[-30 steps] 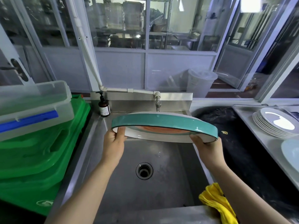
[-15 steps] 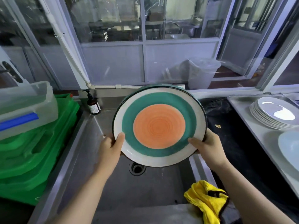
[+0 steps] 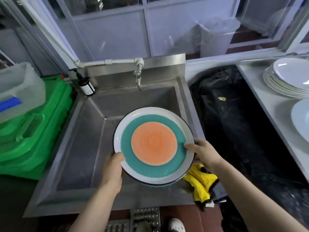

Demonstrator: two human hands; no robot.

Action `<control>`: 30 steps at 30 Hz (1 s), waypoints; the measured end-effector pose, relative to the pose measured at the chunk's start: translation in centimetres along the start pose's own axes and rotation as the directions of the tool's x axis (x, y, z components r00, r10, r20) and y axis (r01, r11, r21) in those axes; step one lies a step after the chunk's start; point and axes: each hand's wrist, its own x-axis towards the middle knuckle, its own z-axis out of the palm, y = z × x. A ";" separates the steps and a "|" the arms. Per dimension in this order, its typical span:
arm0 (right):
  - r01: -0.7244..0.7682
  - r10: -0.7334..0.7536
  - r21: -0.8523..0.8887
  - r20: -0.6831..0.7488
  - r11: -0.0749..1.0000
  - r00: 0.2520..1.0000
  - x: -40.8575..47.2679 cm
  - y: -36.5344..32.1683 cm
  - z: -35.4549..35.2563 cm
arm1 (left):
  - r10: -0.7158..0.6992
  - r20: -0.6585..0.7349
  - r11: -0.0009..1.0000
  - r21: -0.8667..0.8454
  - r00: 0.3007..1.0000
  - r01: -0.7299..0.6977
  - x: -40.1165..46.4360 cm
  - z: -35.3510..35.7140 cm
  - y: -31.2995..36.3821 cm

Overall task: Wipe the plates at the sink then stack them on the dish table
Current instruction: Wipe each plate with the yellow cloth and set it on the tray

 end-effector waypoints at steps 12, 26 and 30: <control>0.122 -0.119 -0.986 0.108 0.113 0.987 -2.7 6.8 -0.9 | 0.153 -0.195 0.968 0.228 0.969 -0.107 -2.9 -0.1 -2.4; 0.590 -0.749 -0.736 0.174 0.332 0.639 -1.6 0.5 0.8 | 0.243 -0.236 0.952 0.246 0.941 -0.184 -4.3 -0.4 -2.7; 0.580 -0.607 -0.813 0.435 0.051 0.665 -0.6 -0.8 2.2 | 0.322 -0.225 0.933 0.239 0.920 -0.268 -5.0 -0.6 -1.9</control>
